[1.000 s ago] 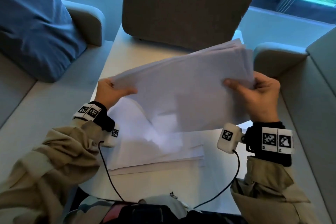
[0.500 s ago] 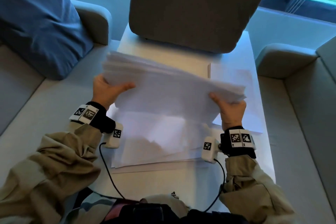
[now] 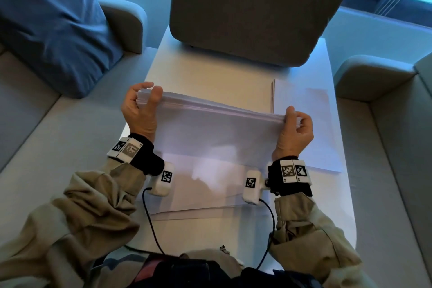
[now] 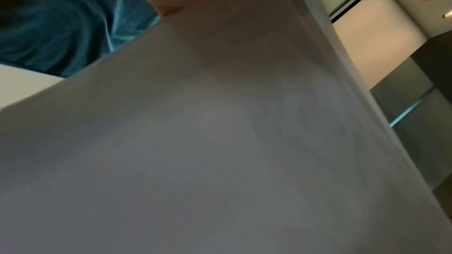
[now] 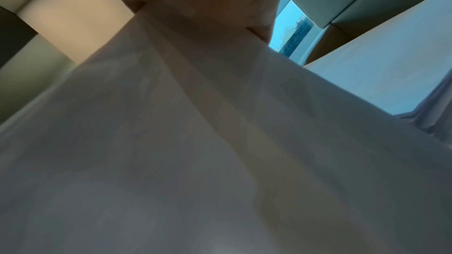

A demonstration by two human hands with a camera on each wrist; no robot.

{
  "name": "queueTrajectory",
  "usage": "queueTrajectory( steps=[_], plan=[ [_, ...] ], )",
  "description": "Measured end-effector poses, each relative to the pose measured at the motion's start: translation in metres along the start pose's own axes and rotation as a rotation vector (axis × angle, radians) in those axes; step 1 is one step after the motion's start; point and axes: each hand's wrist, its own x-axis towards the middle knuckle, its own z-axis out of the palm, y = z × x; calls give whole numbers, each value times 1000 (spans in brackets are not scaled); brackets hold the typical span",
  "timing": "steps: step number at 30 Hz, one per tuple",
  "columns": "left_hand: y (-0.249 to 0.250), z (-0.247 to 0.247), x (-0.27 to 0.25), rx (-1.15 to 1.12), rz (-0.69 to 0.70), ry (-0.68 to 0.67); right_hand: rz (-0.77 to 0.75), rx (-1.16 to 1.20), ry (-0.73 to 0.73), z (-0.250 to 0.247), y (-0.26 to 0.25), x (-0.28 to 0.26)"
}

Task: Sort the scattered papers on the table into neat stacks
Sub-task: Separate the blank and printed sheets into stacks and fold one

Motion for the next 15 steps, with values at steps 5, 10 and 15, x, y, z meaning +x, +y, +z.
queueTrajectory(
  steps=[5,10,15],
  plan=[
    [4,8,-1,13,12,75,-16,2,1,1,2,1],
    [-3,5,2,-81,24,66,-26,0,-13,0,4,2],
    [-12,-1,4,-118,-64,9,45,-45,-92,-4,10,5]
  ],
)
